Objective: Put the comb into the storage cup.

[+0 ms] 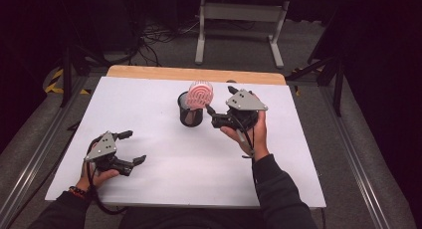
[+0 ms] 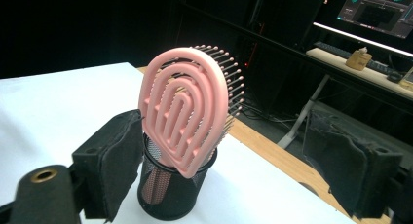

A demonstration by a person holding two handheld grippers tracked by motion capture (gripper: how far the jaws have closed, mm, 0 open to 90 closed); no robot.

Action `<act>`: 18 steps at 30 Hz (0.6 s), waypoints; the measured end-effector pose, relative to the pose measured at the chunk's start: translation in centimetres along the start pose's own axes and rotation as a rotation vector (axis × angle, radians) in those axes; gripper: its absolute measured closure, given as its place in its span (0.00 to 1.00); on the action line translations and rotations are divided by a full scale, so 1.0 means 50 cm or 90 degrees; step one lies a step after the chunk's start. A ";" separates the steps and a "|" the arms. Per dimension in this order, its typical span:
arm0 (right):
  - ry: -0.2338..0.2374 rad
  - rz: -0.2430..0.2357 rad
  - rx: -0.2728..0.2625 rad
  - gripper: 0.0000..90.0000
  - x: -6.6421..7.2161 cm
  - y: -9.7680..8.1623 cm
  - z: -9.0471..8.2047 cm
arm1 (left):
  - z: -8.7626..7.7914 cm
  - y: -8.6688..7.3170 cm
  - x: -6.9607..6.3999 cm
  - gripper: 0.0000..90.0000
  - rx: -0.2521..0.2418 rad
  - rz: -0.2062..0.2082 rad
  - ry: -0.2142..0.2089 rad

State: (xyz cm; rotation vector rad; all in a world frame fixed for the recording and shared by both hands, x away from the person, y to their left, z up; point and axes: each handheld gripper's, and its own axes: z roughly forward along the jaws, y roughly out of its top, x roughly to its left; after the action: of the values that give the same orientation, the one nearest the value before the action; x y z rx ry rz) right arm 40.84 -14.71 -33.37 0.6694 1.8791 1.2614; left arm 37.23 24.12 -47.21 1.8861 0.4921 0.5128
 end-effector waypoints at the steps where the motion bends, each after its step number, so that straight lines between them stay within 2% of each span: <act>1: -0.002 -0.004 0.002 0.18 0.000 -0.003 -0.004 | 0.000 0.000 0.000 0.06 -0.001 0.000 0.001; 18: -0.001 -0.006 0.005 0.17 -0.005 -0.025 -0.031 | 0.001 0.000 -0.001 0.06 0.002 0.003 0.003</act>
State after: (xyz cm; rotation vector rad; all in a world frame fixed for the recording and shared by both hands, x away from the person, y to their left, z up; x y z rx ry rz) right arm 39.69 -16.20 -34.12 0.6645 1.8846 1.2474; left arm 37.24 24.05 -47.25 1.8894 0.4926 0.5199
